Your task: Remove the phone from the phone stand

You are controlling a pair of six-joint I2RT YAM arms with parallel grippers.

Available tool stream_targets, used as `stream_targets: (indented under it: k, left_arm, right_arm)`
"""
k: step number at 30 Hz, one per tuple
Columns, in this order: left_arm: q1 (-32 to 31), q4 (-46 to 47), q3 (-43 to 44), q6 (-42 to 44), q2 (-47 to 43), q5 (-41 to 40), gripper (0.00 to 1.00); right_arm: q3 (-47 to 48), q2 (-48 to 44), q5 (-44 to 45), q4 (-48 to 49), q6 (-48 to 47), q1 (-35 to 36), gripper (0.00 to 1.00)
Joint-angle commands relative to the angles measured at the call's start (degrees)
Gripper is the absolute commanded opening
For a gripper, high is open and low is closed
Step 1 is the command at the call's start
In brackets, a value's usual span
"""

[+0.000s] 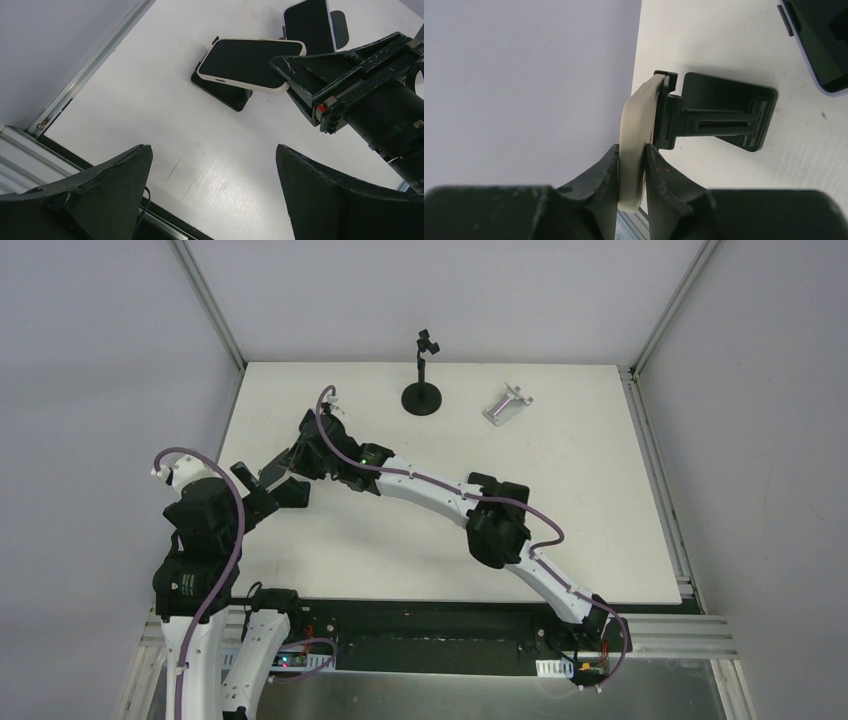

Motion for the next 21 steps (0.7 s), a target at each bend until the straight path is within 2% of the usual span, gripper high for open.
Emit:
stream_targets:
  k: [1, 6, 17, 21]
  left_arm:
    - [0.32, -0.57, 1.31, 0.57, 0.51, 1.48, 0.99]
    - [0.32, -0.56, 2.54, 1.43, -0.47, 2.55, 0.99]
    - [0.32, -0.60, 3.42, 2.79, -0.64, 2.21, 0.99]
    - [0.32, -0.62, 4.69, 4.58, 0.05, 1.44, 0.99]
  right_arm:
    - [-0.65, -7.84, 4.12, 4.60, -4.74, 0.63, 0.15]
    - [-0.73, -9.09, 4.73, 5.16, -5.29, 0.59, 0.00]
    - [-2.37, -12.15, 6.33, 6.49, -7.88, 0.43, 0.00]
    - [-4.28, -15.32, 5.74, 3.84, -10.84, -0.69, 0.00]
